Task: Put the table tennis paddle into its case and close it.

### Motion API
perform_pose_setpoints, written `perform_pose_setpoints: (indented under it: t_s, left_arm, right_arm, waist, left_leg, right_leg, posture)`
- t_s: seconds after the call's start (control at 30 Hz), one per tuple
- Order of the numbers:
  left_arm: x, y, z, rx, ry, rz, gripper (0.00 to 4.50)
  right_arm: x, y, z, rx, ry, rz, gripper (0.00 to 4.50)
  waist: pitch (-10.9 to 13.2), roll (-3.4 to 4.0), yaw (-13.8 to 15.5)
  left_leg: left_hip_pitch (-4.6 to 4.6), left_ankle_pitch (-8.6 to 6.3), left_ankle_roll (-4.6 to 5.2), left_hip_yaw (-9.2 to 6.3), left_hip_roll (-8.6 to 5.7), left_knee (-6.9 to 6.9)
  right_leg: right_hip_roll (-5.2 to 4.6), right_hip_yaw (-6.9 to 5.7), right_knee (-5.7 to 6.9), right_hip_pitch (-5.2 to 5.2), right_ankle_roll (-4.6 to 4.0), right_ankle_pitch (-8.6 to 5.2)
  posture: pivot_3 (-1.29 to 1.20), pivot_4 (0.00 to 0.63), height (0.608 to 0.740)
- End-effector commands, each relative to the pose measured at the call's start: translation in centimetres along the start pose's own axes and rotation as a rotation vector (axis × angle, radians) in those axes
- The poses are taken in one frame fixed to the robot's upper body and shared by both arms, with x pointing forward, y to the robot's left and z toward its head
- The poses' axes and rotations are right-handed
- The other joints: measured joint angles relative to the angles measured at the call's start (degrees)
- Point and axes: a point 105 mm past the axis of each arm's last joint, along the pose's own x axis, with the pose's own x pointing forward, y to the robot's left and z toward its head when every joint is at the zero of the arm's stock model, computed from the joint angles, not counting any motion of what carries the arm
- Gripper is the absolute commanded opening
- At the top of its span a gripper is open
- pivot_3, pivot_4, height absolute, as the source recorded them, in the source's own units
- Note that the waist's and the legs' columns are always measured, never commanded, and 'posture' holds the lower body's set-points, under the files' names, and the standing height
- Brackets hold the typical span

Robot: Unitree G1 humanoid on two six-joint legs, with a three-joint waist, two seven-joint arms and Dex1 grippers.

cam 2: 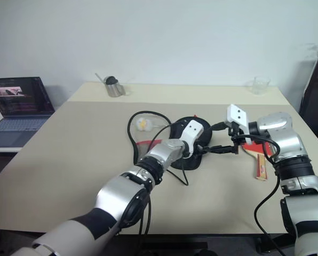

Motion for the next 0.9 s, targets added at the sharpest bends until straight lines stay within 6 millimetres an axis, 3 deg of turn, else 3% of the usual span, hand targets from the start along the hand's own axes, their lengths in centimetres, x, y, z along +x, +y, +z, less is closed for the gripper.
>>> perform_pose_setpoints:
  t_s: [0.03, 0.2, 0.37, 0.5, 0.6, 0.77, 0.87, 0.9]
  left_arm:
    - [-1.0, 0.7, 2.7, 0.045, -0.098, -0.046, 3.13]
    - [-4.0, 2.3, 4.0, 0.131, -0.206, -0.129, 3.13]
    - [-8.4, 4.5, 3.8, 0.211, -0.2, -0.177, 3.13]
    - [-13.5, 4.5, 3.6, 0.329, -0.184, -0.325, 3.13]
    - [-16.2, 5.4, 4.3, 0.33, -0.208, -0.334, 3.13]
    - [-21.1, 6.3, 2.1, 0.392, -0.177, -0.345, 3.13]
    - [-22.6, 6.0, 2.0, 0.366, -0.199, -0.343, 3.13]
    - [-22.9, 6.3, 1.6, 0.361, -0.189, -0.325, 3.13]
  right_arm:
    - [-1.2, -1.2, 1.4, -0.056, -0.01, -0.072, 4.5]
    - [-3.9, -2.2, 1.5, -0.007, -0.023, -0.147, 4.5]
    - [-6.5, -4.3, 1.4, 0.035, -0.024, -0.307, 4.5]
    - [-7.7, -6.6, -0.8, 0.16, 0.069, -0.528, 4.5]
    - [-8.3, -7.1, -2.5, 0.245, 0.147, -0.642, 4.5]
    - [-9.1, -6.2, -4.6, 0.397, 0.246, -0.765, 4.5]
    - [-9.7, -5.3, -5.7, 0.509, 0.278, -0.828, 4.5]
    - [-9.9, -4.8, -6.7, 0.625, 0.316, -0.852, 4.5]
  waist:
    - [0.0, 0.0, -0.07]
    - [0.0, 0.02, -0.08]
    - [0.01, 0.02, -0.23]
    - [0.0, 0.03, -0.37]
    - [0.01, 0.05, -0.15]
    - [0.0, 0.07, -0.28]
    - [0.0, 0.06, -0.17]
    - [0.0, 0.06, -0.13]
  left_leg:
    - [0.01, 0.0, 0.0, 0.0, 0.0, 0.0]
    - [0.07, 0.02, -0.03, 0.02, 0.05, -0.01]
    - [0.09, 0.02, -0.04, 0.06, 0.1, -0.01]
    - [0.14, 0.02, -0.04, 0.1, 0.2, -0.03]
    - [0.14, 0.01, -0.03, 0.12, 0.21, -0.02]
    - [0.13, -0.01, 0.01, 0.29, 0.18, -0.04]
    - [0.05, -0.01, 0.01, 0.38, 0.27, -0.02]
    - [0.04, -0.01, 0.01, 0.37, 0.27, 0.0]
  right_leg:
    - [0.0, 0.01, 0.02, 0.0, 0.0, 0.0]
    - [0.01, 0.05, 0.11, -0.01, -0.01, 0.0]
    - [0.01, 0.29, 0.13, -0.02, -0.03, 0.01]
    - [0.04, 0.4, 0.16, -0.02, -0.06, 0.02]
    - [0.03, 0.44, 0.17, -0.05, -0.13, 0.03]
    - [0.04, 0.66, 0.13, -0.09, -0.13, 0.03]
    - [0.01, 0.75, 0.15, -0.23, -0.13, 0.03]
    - [0.01, 0.74, 0.18, -0.24, -0.13, 0.03]
  posture:
    - [0.0, 0.15, 0.74]
    - [0.0, 0.15, 0.74]
    - [0.0, 0.15, 0.74]
    - [0.0, 0.15, 0.74]
    - [0.0, 0.15, 0.74]
    - [0.0, 0.15, 0.74]
    - [0.0, 0.15, 0.74]
    - [0.0, 0.15, 0.74]
